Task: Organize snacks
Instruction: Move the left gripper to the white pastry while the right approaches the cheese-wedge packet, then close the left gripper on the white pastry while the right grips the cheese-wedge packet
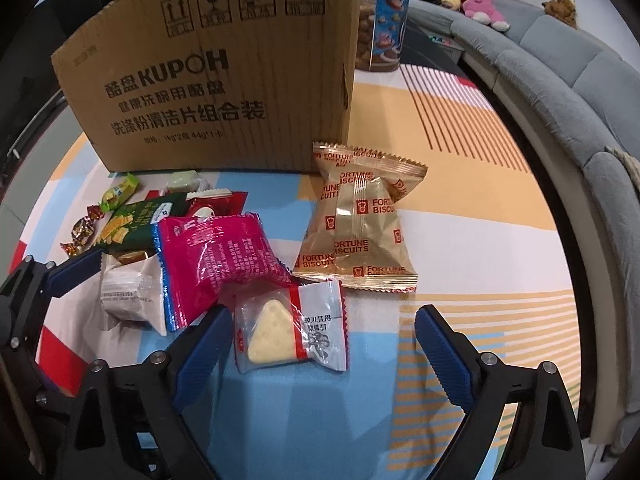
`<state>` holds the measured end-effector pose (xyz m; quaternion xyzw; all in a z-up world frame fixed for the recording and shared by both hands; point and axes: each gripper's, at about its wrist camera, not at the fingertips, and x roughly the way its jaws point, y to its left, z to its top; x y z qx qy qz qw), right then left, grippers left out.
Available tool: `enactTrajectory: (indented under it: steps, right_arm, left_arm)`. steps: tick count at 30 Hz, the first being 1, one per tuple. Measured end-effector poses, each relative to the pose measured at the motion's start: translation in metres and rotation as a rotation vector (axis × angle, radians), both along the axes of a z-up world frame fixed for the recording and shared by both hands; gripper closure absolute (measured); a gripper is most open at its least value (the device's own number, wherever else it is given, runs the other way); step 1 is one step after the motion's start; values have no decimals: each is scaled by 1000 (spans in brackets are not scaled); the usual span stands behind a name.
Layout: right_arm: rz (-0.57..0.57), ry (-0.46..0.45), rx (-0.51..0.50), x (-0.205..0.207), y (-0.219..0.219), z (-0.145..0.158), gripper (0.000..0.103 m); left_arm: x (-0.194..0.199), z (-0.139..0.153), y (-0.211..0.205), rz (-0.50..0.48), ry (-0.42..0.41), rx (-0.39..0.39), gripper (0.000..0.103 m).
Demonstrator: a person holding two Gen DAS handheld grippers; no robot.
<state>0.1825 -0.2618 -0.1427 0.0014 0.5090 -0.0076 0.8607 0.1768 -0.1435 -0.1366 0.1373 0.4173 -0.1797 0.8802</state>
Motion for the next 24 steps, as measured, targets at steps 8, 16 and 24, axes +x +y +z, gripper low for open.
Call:
enactTrajectory:
  steps: [8,16,24]
  right_arm:
    - [31,47,12,20,1,-9,15]
    - [39,47,9,22,1,-8,26]
    - [53,41,1,11,10,-3,42]
  left_arm:
    - [3,-3,0,-13,4,-25,20]
    - [-3,-4,5,-18,-2,-34,28]
    - [-15,-1,18,-13,-8,-44,33]
